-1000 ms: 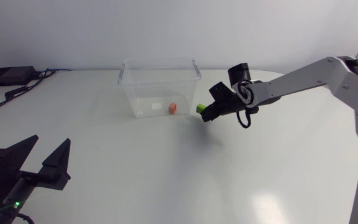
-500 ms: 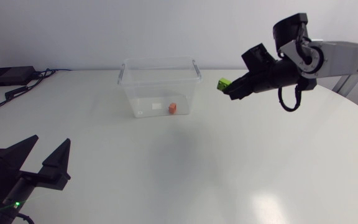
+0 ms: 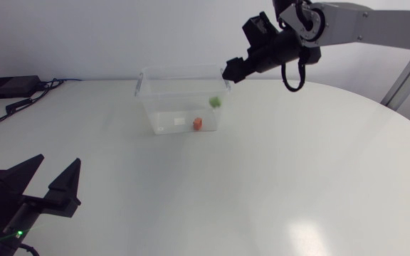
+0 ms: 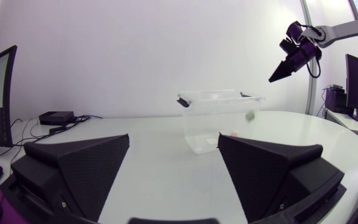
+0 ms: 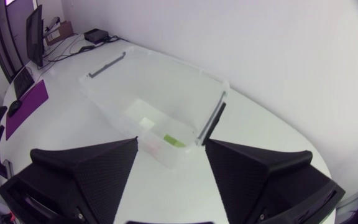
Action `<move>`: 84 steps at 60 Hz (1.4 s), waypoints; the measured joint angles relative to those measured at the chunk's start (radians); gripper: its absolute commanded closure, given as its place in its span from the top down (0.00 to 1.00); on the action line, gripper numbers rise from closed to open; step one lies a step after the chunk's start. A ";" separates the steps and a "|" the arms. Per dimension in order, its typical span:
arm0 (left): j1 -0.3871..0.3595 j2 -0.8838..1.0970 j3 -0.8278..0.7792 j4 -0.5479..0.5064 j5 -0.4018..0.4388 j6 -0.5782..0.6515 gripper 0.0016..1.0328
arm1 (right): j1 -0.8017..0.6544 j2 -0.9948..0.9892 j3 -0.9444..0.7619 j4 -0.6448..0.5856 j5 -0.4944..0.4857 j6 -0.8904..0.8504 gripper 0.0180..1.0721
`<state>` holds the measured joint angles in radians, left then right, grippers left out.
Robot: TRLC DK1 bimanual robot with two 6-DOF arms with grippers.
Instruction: Place the duplo bricks in the container
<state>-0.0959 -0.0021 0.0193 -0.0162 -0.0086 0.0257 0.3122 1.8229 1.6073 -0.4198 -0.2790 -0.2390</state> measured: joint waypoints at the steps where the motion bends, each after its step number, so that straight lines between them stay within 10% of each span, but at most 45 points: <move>1: 0.000 0.000 0.000 0.000 0.000 0.000 0.97 | -0.004 -0.008 -0.019 0.005 0.000 0.000 0.95; 84: 0.001 0.000 0.000 0.000 0.000 0.000 0.97 | -0.283 -1.360 -1.378 0.510 0.147 0.143 0.95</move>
<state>-0.0952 -0.0021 0.0193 -0.0162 -0.0082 0.0257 0.0296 0.4629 0.2291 0.0898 -0.1322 -0.0963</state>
